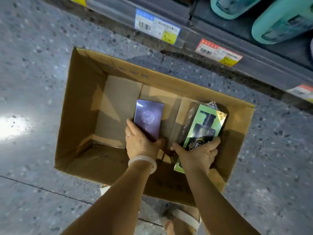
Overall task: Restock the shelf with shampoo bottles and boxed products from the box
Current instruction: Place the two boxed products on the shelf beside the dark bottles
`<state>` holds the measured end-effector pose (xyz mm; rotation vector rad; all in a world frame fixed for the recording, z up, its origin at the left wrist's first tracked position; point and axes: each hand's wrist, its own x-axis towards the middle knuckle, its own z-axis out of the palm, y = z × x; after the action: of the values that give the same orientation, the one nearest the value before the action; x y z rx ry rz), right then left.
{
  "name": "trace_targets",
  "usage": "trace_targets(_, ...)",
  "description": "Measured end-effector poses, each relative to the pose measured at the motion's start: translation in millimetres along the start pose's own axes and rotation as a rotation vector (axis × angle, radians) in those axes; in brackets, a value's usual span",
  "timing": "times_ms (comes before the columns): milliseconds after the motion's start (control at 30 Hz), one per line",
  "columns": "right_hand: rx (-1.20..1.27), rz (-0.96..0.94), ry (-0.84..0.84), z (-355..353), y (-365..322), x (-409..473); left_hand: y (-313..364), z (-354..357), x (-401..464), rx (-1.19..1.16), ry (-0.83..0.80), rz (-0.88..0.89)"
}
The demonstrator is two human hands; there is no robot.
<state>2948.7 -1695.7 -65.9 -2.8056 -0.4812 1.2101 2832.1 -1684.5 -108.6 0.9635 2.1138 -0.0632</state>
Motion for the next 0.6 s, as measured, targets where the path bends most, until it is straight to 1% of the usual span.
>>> trace_targets(100, 0.019, 0.011, 0.004, -6, -3, 0, 5, -7, 3, 0.027, -0.022, -0.029)
trace_targets(167, 0.065, -0.003, 0.008, -17, -5, -4, 12, -20, -3, -0.009, -0.014, -0.036)
trace_targets(300, 0.109, -0.11, 0.0, -58, -16, -40, 30, -73, -37, -0.081, 0.025, 0.048)
trace_targets(500, 0.23, -0.221, -0.015, -166, -52, -140, 80, -186, -135, -0.045, 0.101, 0.128)
trace_targets(600, 0.301, -0.305, -0.008, -234, -66, -192, 111, -241, -201, -0.12, 0.127, 0.185)
